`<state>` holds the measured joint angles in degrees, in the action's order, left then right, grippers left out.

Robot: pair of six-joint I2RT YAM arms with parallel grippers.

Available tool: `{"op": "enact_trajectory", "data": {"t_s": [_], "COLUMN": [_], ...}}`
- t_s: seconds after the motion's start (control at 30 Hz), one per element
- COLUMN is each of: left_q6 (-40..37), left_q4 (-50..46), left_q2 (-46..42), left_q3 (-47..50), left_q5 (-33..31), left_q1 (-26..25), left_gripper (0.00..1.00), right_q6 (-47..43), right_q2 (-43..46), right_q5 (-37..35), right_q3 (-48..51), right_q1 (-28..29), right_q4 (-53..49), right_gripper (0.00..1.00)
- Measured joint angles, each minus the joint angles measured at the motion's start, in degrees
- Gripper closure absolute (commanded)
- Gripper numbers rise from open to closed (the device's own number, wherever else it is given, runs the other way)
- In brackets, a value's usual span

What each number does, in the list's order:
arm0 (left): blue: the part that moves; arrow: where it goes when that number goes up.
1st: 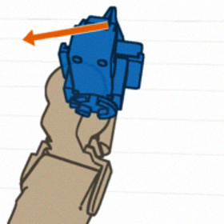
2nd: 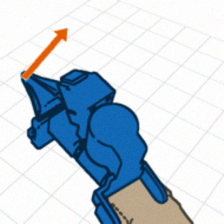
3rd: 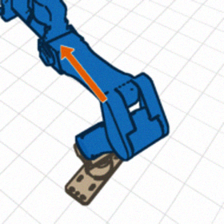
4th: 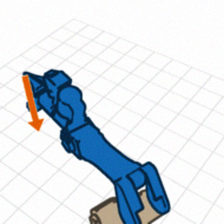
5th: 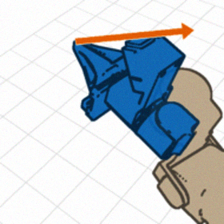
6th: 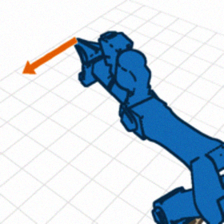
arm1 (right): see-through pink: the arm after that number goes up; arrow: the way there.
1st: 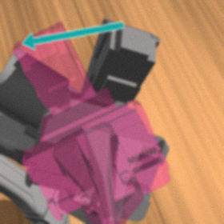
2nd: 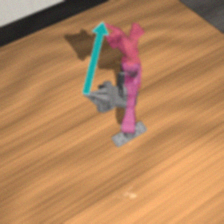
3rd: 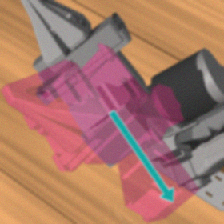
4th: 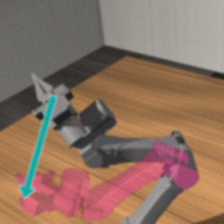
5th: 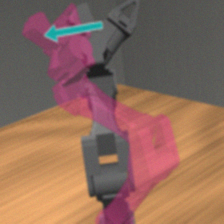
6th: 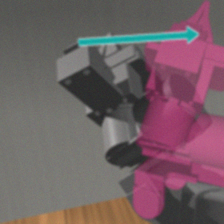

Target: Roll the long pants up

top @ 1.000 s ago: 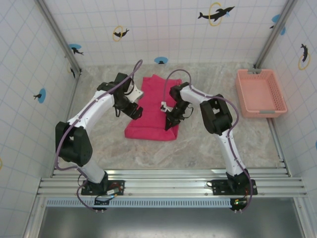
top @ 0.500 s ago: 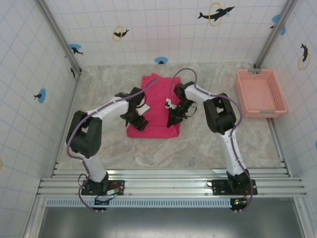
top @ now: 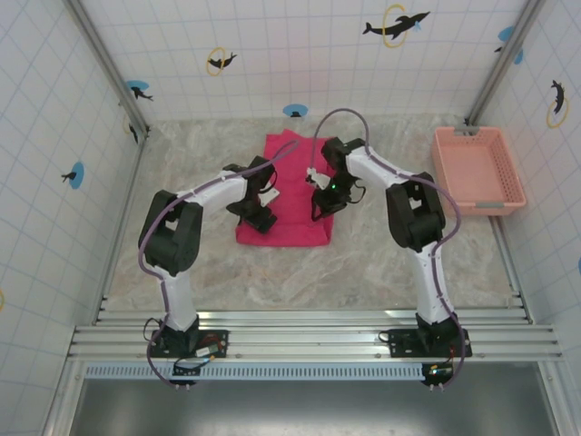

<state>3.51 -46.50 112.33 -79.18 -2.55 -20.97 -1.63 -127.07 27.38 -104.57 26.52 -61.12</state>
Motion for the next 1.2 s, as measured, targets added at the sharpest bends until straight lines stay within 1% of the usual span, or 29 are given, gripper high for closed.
{"op": "enact_trajectory", "data": {"t_s": [0.13,0.17,0.2,0.3,0.43,0.57,0.73,0.93,1.07,1.2], "left_q6": [-0.02,-0.04,-0.07,-0.09,-0.31,-0.5,-0.68,-0.96,-1.79,-2.19], "left_q4": [-1.53,-2.05,-2.49,-3.39,-4.5,-4.92,-5.09,-5.14,-5.31,-5.31], "left_q2": [1.44,1.95,2.4,3.45,4.33,4.42,4.42,4.42,4.42,4.39], "left_q3": [-2.27,-3.06,-3.82,-5.51,-7.1,-7.45,-7.45,-7.45,-7.45,-7.45], "left_q5": [-0.61,-0.79,-0.94,-1.25,-1.44,-1.55,-1.62,-1.57,-1.44,-1.42], "left_q1": [0.0,0.02,0.02,0.02,0.02,0.0,0.02,0.02,0.02,0.02], "left_gripper": [0.03,0.03,0.03,0.03,0.03,0.03,0.03,0.03,0.03,0.03], "right_q6": [-5.68,-7.21,-8.83,-13.29,-17.42,-19.76,-22.14,-24.33,-25.4,-25.83], "right_q2": [8.52,10.4,12.26,16.5,16.76,17.03,17.4,17.35,16.02,13.68], "right_q5": [-7.96,-9.77,-11.8,-18.49,-23.54,-27.21,-30.08,-34.56,-36.44,-36.33], "right_q3": [4.5,6.08,8.41,15.34,18.67,23.19,29.49,32.33,31.43,28.72], "right_q1": [1.55,2.58,3.89,9.75,16.33,19.47,21.33,22.01,21.99,21.99], "right_q4": [1.22,2.32,4.15,7.98,11.32,16.13,22.05,30.1,32.35,31.32], "right_gripper": [0.51,0.46,0.41,0.42,0.42,0.42,0.43,0.43,0.52,0.68]}}
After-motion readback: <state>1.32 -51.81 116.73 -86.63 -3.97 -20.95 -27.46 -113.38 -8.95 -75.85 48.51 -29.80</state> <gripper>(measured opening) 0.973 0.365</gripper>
